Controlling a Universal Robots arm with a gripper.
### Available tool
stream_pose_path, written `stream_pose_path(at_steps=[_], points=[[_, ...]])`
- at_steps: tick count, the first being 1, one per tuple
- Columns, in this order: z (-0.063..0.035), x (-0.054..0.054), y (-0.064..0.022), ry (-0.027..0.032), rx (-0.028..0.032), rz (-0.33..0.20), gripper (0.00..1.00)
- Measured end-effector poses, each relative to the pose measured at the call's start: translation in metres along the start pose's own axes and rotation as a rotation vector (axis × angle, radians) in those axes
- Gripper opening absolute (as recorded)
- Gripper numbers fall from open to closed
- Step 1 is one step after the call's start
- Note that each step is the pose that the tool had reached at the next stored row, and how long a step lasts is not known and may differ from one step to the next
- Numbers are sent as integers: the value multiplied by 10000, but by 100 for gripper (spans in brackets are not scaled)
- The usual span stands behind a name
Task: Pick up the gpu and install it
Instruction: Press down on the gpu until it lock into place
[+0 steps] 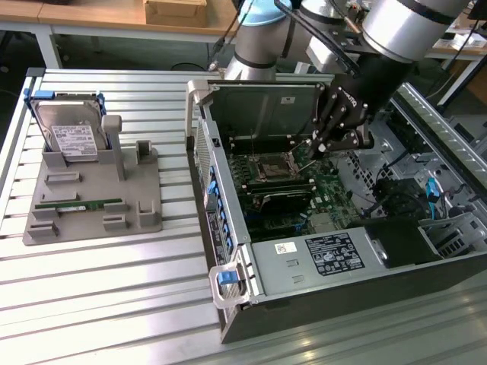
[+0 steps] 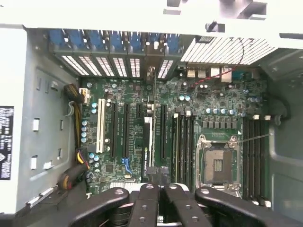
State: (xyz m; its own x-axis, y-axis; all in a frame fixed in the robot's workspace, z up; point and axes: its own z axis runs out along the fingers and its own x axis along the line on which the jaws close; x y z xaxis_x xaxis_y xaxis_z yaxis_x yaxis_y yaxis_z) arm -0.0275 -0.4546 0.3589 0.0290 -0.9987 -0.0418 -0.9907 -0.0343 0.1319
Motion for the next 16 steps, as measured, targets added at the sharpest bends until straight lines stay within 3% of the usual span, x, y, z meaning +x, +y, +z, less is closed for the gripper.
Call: stream_pose_path(at_steps=[2,3,4,5,6,7,8,16], points=[[-208,-9,27,0,0,-2,11],[-211,-9,27,-2,1,-1,11],[-211,-8,27,7,176,-6,11],[-209,-9,28,17,494,-19,11],[-209,-9,29,26,753,-28,11],[-206,-9,31,38,1134,-43,11],[-205,-9,32,45,1324,-50,11],[-208,-8,4,46,1387,-28,11]])
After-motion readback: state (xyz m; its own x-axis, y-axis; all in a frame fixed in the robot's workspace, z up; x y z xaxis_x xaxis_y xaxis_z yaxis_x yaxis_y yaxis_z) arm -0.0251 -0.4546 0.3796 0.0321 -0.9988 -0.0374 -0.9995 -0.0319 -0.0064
